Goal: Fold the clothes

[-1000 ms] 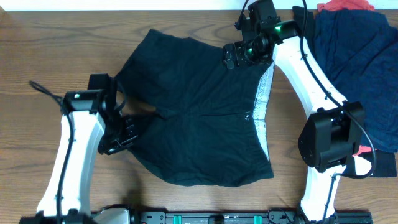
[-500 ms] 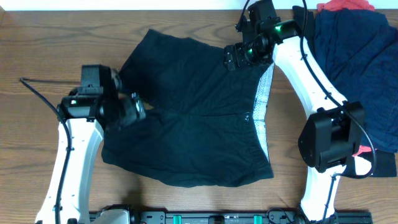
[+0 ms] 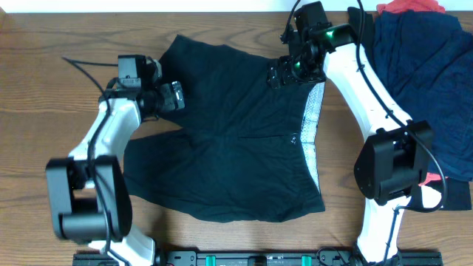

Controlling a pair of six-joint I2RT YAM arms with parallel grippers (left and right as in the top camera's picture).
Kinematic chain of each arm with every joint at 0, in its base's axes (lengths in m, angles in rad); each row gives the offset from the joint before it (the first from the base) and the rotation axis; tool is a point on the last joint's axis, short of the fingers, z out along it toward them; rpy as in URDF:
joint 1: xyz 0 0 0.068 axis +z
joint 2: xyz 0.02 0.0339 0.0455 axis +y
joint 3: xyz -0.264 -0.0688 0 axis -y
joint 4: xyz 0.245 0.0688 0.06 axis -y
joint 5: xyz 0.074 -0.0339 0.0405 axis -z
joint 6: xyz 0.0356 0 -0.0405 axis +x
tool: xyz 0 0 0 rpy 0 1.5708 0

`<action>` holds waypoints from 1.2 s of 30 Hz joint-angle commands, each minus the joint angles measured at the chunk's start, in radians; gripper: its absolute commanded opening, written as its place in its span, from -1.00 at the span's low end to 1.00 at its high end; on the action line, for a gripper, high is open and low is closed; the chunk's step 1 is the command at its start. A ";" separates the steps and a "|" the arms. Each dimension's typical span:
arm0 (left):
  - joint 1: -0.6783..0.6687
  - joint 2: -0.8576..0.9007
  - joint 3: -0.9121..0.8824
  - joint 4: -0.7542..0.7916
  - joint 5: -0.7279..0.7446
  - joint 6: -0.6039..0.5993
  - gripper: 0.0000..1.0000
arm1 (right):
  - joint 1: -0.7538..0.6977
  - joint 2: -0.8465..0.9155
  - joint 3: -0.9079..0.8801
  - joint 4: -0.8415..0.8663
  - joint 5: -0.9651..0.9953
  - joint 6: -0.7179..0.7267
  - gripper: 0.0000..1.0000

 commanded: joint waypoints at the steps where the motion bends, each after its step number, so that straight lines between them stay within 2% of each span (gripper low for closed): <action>1: 0.003 0.028 0.063 0.055 -0.023 0.129 0.90 | 0.045 -0.030 -0.037 0.014 0.013 0.008 0.83; 6: 0.003 0.066 0.062 0.131 -0.027 0.185 0.89 | 0.071 -0.030 -0.139 0.095 0.026 0.021 0.37; 8: 0.003 0.084 0.062 0.168 -0.027 0.189 0.89 | 0.074 -0.030 -0.187 0.141 0.022 0.045 0.02; 9: 0.003 0.092 0.062 0.186 -0.028 0.190 0.88 | 0.075 -0.030 -0.218 0.173 0.018 0.055 -0.23; 10: 0.003 0.103 0.062 0.209 -0.028 0.192 0.87 | 0.076 -0.030 -0.249 0.204 0.018 0.069 -0.62; 11: 0.003 0.111 0.062 0.224 -0.028 0.192 0.87 | 0.076 -0.030 -0.273 0.229 0.018 0.082 -0.86; 12: 0.003 0.122 0.062 0.240 -0.028 0.192 0.86 | 0.076 -0.030 -0.306 0.264 0.018 0.102 -0.97; 23: -0.005 0.215 0.062 0.371 -0.027 0.212 0.80 | 0.091 -0.030 -0.444 0.406 -0.034 0.125 -0.97; 36: -0.018 0.291 0.062 0.381 -0.063 0.245 0.73 | 0.108 -0.030 -0.515 0.528 -0.032 0.177 -0.98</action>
